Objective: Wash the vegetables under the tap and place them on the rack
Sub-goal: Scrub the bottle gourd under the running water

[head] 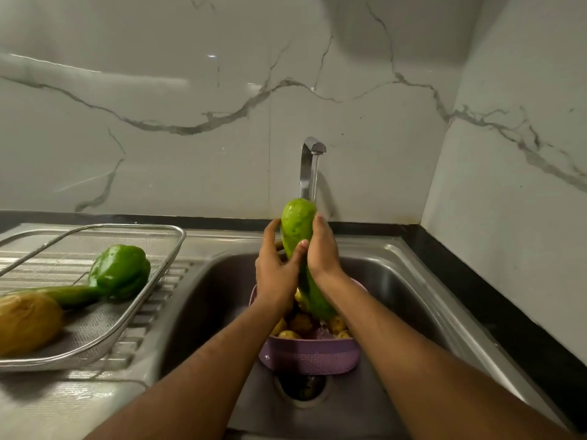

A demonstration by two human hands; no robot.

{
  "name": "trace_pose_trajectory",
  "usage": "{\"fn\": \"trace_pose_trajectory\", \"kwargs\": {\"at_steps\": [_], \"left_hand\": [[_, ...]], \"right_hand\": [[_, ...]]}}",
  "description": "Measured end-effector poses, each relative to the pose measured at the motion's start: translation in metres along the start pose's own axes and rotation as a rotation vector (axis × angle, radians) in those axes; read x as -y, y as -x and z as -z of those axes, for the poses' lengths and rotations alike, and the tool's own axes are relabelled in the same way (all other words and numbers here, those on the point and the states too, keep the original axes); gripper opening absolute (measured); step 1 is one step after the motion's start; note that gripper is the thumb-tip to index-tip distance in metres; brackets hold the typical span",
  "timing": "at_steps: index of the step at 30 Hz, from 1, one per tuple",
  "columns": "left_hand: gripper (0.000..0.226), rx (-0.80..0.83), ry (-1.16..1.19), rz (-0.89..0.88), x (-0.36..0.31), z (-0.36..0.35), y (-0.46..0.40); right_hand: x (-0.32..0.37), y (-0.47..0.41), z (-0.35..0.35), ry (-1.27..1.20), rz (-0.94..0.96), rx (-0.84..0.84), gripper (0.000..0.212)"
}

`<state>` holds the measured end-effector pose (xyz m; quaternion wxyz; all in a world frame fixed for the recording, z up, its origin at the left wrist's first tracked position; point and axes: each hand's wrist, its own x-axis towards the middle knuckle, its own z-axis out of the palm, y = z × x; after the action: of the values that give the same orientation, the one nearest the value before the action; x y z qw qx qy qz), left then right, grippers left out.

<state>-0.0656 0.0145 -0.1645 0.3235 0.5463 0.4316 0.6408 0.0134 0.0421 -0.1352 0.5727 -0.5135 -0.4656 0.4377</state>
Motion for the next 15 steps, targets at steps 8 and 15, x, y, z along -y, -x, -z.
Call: {"fn": "trace_pose_trajectory", "kwargs": {"at_steps": [8,15], "left_hand": [[0.059,-0.002,0.007,0.028,-0.002,0.005,-0.005],[0.059,0.003,-0.055,-0.023,0.0,0.002,-0.004]], "right_hand": [[0.006,0.014,0.008,0.241,0.022,0.01,0.066],[-0.011,0.007,0.011,0.137,-0.044,0.022,0.081]]}}
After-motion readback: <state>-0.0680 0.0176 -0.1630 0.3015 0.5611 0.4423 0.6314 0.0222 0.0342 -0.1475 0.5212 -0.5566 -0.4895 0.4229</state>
